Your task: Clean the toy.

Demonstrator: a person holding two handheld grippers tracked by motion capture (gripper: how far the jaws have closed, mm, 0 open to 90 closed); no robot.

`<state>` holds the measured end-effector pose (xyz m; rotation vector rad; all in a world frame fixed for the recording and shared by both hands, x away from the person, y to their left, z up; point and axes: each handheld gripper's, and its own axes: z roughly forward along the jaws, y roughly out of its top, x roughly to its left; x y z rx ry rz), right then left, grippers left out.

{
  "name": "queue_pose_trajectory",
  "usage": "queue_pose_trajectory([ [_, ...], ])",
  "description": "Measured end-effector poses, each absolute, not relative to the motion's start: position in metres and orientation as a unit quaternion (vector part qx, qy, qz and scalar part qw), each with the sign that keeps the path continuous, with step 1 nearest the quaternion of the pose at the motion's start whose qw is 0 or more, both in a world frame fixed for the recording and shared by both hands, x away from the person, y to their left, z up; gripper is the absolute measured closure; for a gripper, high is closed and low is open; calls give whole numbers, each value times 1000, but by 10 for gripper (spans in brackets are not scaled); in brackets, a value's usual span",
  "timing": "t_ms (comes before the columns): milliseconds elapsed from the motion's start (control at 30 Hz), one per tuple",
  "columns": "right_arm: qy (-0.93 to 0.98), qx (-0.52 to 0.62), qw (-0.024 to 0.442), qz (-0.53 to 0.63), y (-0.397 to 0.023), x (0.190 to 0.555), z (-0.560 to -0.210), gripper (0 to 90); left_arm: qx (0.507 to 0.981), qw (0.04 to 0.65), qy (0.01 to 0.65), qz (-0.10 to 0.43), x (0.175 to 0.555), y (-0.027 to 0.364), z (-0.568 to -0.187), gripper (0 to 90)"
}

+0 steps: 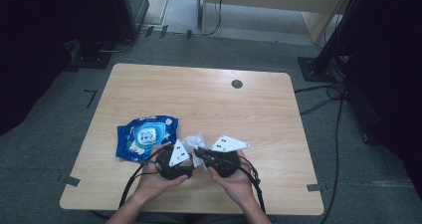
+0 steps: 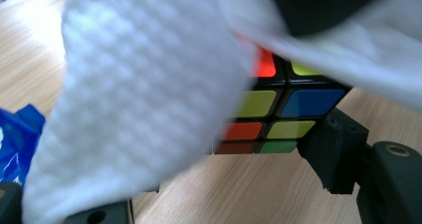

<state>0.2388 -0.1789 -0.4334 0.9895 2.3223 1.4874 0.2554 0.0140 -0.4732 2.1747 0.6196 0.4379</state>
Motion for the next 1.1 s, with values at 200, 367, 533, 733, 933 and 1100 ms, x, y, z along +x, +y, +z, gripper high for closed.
queue_pose_trajectory([
  [200,788,316,110,516,-165,235,-436,893,861,412,242,177,251,16,-474,345],
  [367,770,344,137,520,-170,243,-436,890,861,415,232,178,246,12,-473,345],
  [533,755,369,154,520,-187,247,-435,882,852,426,244,180,249,18,-470,346],
  [733,757,360,151,524,-191,240,-435,879,848,431,251,179,252,23,-470,346],
  [933,775,320,140,527,-172,227,-433,880,850,435,237,181,247,17,-470,346],
  [1100,762,339,147,532,-176,233,-431,883,850,443,221,181,242,14,-469,346],
])
